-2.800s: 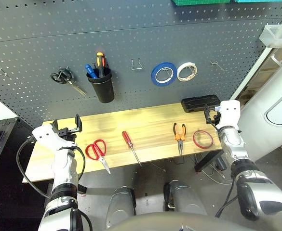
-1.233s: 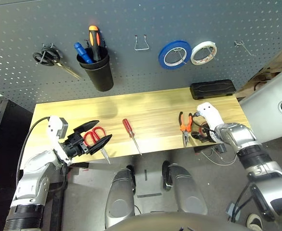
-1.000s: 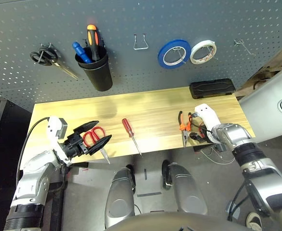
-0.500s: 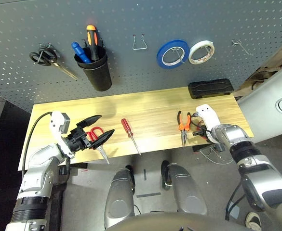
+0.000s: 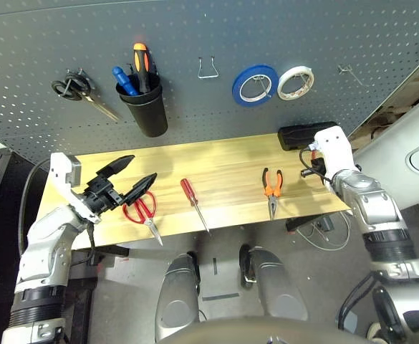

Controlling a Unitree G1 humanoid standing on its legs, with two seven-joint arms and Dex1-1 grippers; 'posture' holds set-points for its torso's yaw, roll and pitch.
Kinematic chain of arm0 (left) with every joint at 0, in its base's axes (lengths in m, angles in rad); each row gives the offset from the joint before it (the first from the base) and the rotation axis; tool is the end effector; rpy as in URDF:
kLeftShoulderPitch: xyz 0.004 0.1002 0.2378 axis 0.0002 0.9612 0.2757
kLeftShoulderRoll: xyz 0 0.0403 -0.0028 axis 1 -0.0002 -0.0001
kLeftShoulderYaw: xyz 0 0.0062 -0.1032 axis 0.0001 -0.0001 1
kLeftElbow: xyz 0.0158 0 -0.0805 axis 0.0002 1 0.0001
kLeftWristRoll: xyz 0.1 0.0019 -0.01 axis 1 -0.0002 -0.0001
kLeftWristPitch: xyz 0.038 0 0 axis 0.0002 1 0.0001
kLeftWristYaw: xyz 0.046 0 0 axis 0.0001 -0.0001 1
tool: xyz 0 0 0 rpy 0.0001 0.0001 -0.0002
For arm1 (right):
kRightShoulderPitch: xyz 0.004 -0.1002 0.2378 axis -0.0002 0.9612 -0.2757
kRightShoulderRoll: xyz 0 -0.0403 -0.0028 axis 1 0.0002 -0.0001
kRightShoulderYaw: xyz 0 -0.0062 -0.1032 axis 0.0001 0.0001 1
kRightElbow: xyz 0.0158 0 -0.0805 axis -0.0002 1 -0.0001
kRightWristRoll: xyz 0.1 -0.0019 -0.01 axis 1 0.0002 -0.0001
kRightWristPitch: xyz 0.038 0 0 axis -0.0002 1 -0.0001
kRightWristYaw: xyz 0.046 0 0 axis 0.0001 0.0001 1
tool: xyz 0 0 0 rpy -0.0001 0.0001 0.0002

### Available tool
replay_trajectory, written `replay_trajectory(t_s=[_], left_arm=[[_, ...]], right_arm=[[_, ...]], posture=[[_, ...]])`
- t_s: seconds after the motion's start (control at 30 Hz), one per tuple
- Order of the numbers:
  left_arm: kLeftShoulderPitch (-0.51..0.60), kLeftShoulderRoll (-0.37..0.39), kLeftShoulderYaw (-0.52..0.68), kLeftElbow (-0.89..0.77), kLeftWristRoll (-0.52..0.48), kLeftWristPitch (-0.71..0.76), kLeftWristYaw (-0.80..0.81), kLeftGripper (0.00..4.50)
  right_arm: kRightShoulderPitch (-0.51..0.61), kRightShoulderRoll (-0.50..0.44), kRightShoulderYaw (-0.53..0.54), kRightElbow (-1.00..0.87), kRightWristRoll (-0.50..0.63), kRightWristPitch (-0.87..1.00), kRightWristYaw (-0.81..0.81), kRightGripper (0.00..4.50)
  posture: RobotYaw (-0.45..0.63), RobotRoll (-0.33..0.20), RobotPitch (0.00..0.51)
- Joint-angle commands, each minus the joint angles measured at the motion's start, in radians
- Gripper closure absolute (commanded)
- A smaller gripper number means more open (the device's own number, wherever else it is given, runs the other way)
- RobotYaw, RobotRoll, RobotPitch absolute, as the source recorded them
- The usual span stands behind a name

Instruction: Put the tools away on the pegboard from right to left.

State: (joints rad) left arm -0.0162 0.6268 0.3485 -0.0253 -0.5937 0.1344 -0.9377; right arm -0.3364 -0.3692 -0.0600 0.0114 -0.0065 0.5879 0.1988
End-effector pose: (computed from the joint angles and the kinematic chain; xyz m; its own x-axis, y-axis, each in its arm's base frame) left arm 0.1950 0.3126 0.1235 0.7814 -0.6213 0.0586 0.6163 0.7830 0.0846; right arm 0.2612 -0.2177 0.1090 0.9602 0.0187 -0.2788 -0.1036 0.9505 -0.2929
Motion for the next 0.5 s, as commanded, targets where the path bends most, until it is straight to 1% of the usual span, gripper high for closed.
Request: replay_trajectory(t_s=[0.03, 0.27, 0.37, 0.5], left_arm=[[-0.023, 0.044, 0.027, -0.055, -0.045, 0.068, 0.000, 0.00], [-0.114, 0.114, 0.036, -0.159, -0.136, 0.226, 0.020, 0.00], [-0.133, 0.129, 0.026, -0.208, -0.168, 0.291, 0.026, 0.00], [-0.150, 0.133, 0.019, -0.238, -0.187, 0.337, 0.032, 0.00]], right_arm=[[0.009, -0.002, -0.037, -0.041, 0.001, -0.050, -0.024, 4.46], [-0.045, -0.044, -0.032, -0.003, -0.047, -0.195, -0.041, 4.46], [-0.054, -0.055, -0.046, 0.007, -0.066, -0.246, -0.070, 4.46], [-0.069, -0.065, -0.058, 0.027, -0.076, -0.297, -0.095, 4.46]], posture=[[0.00, 0.000, 0.088], [0.01, 0.000, 0.084], [0.01, 0.000, 0.081], [0.01, 0.000, 0.080]])
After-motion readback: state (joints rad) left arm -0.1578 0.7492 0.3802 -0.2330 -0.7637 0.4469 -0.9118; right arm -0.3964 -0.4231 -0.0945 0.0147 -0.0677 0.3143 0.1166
